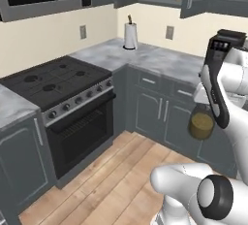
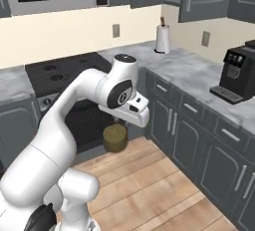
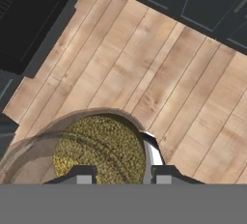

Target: Pick the jar and candle from the dining table and place them in the open cabinet. Close the cabinet after placing the objects.

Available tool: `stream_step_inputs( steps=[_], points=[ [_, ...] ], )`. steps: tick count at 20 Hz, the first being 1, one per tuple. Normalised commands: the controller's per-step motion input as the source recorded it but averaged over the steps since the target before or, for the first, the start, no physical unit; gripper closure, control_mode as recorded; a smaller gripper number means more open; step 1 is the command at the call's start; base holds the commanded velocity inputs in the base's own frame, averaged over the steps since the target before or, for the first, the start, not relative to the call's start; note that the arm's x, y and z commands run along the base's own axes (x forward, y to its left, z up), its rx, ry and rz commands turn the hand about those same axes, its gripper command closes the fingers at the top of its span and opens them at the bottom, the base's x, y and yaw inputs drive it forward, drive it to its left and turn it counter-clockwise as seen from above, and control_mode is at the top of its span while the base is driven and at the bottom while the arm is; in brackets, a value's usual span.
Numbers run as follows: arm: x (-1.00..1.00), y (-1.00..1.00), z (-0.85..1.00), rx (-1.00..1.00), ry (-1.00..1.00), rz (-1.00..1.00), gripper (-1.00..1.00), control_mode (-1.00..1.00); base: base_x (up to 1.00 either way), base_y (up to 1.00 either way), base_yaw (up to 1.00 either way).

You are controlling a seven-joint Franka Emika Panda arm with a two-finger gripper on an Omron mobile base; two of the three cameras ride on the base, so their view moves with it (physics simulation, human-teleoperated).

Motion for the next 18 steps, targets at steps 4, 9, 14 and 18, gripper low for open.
stream_step_inputs(
  steps=[4, 9, 14, 18],
  points=[
    [0.00, 0.00, 0.00, 0.00, 0.00, 0.00, 1.00, 1.00, 0.74, 0.26, -0.25],
    [0.00, 0.00, 0.00, 0.00, 0.00, 0.00, 1.00, 1.00, 0.72, 0.12, -0.25],
    [0.00, 0.00, 0.00, 0.00, 0.00, 0.00, 1.00, 1.00, 0.76, 0.00, -0.24],
    [0.00, 0.00, 0.00, 0.00, 0.00, 0.00, 1.00, 1.00, 0.73, 0.03, -0.24]
  ],
)
